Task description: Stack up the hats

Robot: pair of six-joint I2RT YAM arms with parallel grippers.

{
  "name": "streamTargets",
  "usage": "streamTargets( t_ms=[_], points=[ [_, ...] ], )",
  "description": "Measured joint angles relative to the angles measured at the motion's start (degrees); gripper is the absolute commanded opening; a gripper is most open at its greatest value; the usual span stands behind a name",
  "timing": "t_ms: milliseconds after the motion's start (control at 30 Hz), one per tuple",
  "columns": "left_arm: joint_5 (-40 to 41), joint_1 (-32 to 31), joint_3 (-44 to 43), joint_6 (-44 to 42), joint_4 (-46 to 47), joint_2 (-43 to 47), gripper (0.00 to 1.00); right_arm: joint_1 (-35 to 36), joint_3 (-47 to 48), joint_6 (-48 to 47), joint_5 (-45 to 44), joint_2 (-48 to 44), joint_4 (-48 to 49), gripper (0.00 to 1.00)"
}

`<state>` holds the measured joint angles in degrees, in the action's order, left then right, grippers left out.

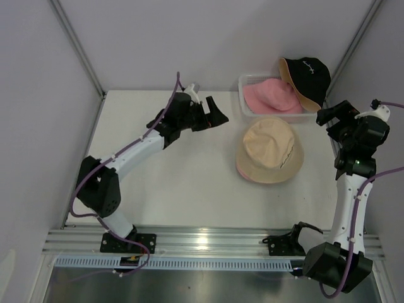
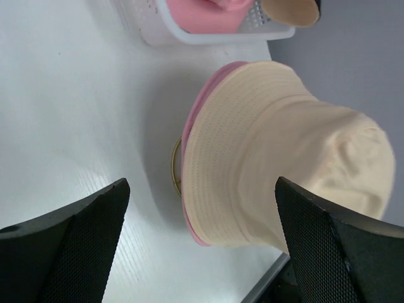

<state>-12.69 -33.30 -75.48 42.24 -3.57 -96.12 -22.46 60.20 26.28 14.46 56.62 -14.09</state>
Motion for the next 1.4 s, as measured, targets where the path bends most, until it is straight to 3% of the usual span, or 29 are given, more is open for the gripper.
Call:
streamTargets(
  t_ms=[233, 467, 700, 1100, 1400],
  points=[
    [-2.0, 1.4, -5.6, -3.5, -5.0, 5.3, 0.99, 2.1, 0.4, -0.6, 1.3, 0.5, -4.6, 1.0],
    [0.8, 6.3, -7.9, -10.5, -11.5, 12.6, 0.99, 2.5, 4.5, -1.0, 3.1, 3.5, -3.3, 0.99],
    [0.9, 8.0, -10.8, -19.8, -13.8, 14.3, 0.99, 7.8, 27.2, -6.1, 1.6, 24.9, -0.3, 0.99],
    [-8.6, 9.7, -12.0, -21.6, -14.5, 7.4, 1.0, 9.6, 77.0, -16.9, -6.8, 72.9, -7.7, 0.97],
    [-10.2, 9.8, -14.2, -23.4, -14.6, 5.9, 0.99, 8.3, 78.5, -20.9, -6.7, 80.6, -3.3, 0.96]
  ],
)
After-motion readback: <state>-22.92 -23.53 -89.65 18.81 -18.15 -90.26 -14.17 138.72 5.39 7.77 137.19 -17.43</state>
